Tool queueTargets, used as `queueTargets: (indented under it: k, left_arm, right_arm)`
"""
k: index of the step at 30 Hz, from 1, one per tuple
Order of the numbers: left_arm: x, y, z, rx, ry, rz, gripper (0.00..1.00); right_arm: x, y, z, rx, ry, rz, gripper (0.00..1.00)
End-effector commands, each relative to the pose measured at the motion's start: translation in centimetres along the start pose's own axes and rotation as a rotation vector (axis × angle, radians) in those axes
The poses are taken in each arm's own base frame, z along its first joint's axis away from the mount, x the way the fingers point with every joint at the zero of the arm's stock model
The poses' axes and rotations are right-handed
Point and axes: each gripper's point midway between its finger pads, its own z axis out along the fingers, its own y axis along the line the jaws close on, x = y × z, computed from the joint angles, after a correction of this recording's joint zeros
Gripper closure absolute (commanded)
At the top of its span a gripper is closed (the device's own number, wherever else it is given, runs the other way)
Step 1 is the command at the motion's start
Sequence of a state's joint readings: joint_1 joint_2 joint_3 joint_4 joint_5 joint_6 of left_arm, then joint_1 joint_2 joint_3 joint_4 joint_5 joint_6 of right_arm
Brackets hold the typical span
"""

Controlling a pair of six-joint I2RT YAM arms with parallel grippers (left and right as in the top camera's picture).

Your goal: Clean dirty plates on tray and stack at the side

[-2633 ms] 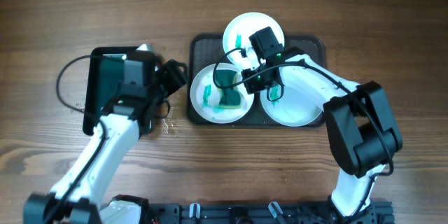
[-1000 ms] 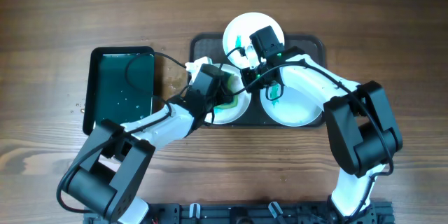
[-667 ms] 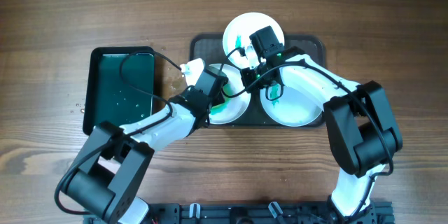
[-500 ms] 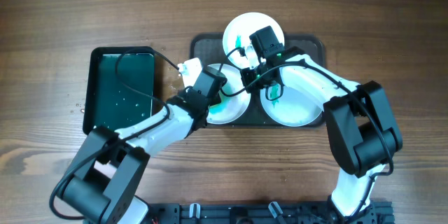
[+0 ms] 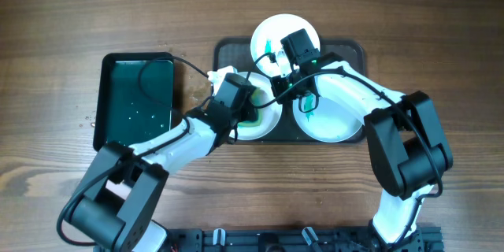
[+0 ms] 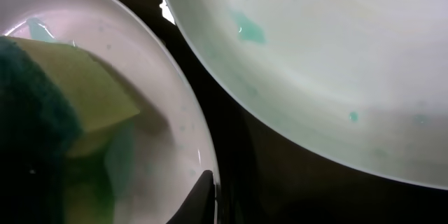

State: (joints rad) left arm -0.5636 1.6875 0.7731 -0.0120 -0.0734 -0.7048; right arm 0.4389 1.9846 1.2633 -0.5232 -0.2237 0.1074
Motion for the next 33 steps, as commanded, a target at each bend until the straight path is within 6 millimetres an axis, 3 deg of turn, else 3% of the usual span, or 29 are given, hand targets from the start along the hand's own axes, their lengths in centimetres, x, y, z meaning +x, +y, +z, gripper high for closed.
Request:
queueTargets:
  k: [1,2,3,6,16,19,24,31,33]
  left_arm:
    - [1.1,0.7,0.7,-0.013,0.043,0.023,0.22]
    - [0.8,0.9,0.7,-0.025,0.029,0.023,0.07]
    - [0.6,1.1,0.7,-0.038,0.018,0.024,0.00]
    - [0.5,1.1,0.6,-0.035,0.014,0.045,0.02]
    - [0.7,1.2,0.7,-0.039,0.020,0.046,0.67]
    - [0.6,1.3,0.7,-0.047,0.012,0.046,0.94]
    - [-0.8,3.0,0.4,-0.146,-0.067,0.077,0.96]
    - [-1.9,8.0,-1.4,-0.423,-0.150,0.118,0.96]
    - [-2.4,8.4,-2.0,-0.454,-0.175,0.130,0.96]
  right_arm:
    - [0.1,-0.2,0.7,0.010,0.010,0.000,0.90]
    - [0.1,-0.2,0.7,0.010,0.010,0.000,0.90]
    - [0.1,-0.2,0.7,0.010,0.010,0.000,0.90]
    - [0.1,-0.2,0.7,0.010,0.010,0.000,0.90]
    - [0.1,-0.2,0.7,0.010,0.009,0.000,0.89]
    - [0.1,-0.2,0.7,0.010,0.009,0.000,0.89]
    - [0.0,-0.2,0.7,0.010,0.006,-0.001,0.89]
    - [0.1,-0.3,0.7,0.018,0.007,0.000,0.89]
    - [0.0,-0.3,0.7,0.017,0.004,-0.001,0.89]
